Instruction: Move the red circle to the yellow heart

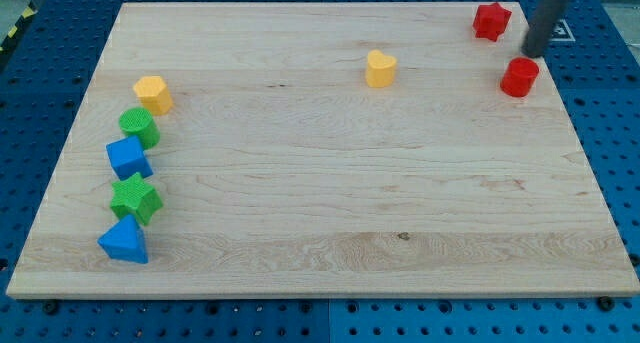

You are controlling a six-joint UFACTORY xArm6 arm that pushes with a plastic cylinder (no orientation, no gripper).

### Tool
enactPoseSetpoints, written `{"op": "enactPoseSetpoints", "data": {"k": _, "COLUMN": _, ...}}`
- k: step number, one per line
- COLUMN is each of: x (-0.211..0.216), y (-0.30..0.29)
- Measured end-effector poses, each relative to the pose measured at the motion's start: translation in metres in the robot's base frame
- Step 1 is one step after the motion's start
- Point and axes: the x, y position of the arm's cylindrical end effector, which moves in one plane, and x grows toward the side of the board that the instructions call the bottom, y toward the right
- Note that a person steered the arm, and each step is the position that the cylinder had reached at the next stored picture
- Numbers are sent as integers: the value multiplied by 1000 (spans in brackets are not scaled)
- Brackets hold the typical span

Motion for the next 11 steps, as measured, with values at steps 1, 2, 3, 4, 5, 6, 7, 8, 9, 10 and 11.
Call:
{"op": "enactPoseSetpoints", "data": {"k": 1, "x": 32, "y": 17}}
{"op": "enactPoseSetpoints", "data": {"k": 2, "x": 34, "y": 17}}
{"op": "enactPoseSetpoints", "data": {"k": 3, "x": 49, "y": 13}}
{"op": "enactPoseSetpoints", "data": {"k": 4, "x": 51, "y": -7}}
{"op": "enactPoseSetpoints", "data": {"k": 5, "x": 51, "y": -39}}
{"op": "enactPoseSetpoints", "data": {"k": 6, "x": 42, "y": -70}}
{"op": "enactPoseSetpoints", "data": {"k": 7, "x": 18, "y": -103}}
{"op": "enactPoseSetpoints", "data": {"k": 8, "x": 4, "y": -122}}
{"op": "enactPoseSetpoints", "data": {"k": 9, "x": 2, "y": -130}}
{"op": "enactPoseSetpoints", "data": {"k": 10, "x": 2, "y": -141}}
{"op": "enactPoseSetpoints", "data": {"k": 11, "x": 2, "y": -163}}
